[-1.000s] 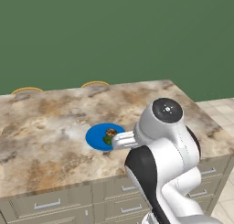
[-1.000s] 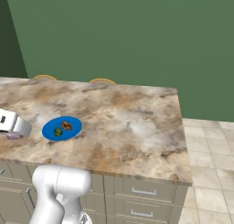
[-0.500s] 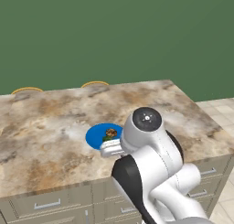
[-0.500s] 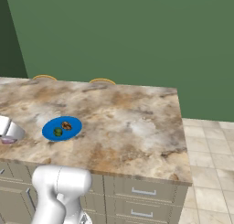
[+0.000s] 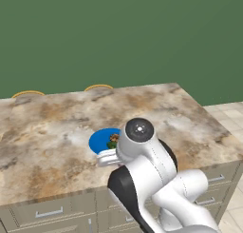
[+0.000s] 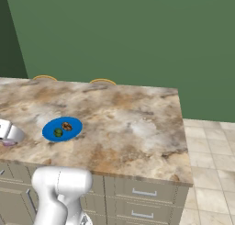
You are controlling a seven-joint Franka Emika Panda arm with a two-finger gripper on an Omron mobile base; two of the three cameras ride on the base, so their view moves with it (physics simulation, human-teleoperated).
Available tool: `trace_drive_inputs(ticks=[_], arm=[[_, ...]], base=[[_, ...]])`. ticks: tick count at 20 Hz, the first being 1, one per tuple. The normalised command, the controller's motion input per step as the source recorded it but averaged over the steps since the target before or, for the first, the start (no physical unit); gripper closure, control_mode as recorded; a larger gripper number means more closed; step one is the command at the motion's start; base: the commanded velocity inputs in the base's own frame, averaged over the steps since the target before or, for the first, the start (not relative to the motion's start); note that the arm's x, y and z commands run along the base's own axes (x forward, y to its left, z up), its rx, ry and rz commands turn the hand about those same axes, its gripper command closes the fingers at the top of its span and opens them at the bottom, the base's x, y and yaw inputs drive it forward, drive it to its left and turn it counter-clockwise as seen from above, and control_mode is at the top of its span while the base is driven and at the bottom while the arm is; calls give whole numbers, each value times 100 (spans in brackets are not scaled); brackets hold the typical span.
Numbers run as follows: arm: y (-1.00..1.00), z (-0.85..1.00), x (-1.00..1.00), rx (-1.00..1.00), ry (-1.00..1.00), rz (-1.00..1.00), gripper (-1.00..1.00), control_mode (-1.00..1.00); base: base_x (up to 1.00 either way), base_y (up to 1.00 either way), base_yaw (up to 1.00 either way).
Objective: Pick the avocado and bread from the counter and place them on the plate. Then pick the jam from the cabinet and place it next to the plate. Lastly close the cabinet door.
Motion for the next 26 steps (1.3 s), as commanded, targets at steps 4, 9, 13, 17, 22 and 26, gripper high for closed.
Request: trace_drive_inputs(ticks=[4, 9, 13, 17, 22, 26], arm=[[9, -21, 16, 0, 0, 0, 100, -100], [3, -17, 16, 0, 0, 0, 100, -100], [1, -16, 19, 0, 0, 0, 100, -100], [3, -20, 21, 0, 0, -1, 100, -100], [12, -25, 20, 0, 0, 0, 100, -100], [10, -31, 19, 0, 0, 0, 100, -100]], base=[[0, 0, 0], [0, 0, 0], [0, 0, 0], [0, 0, 0], [0, 0, 0], [0, 0, 0]])
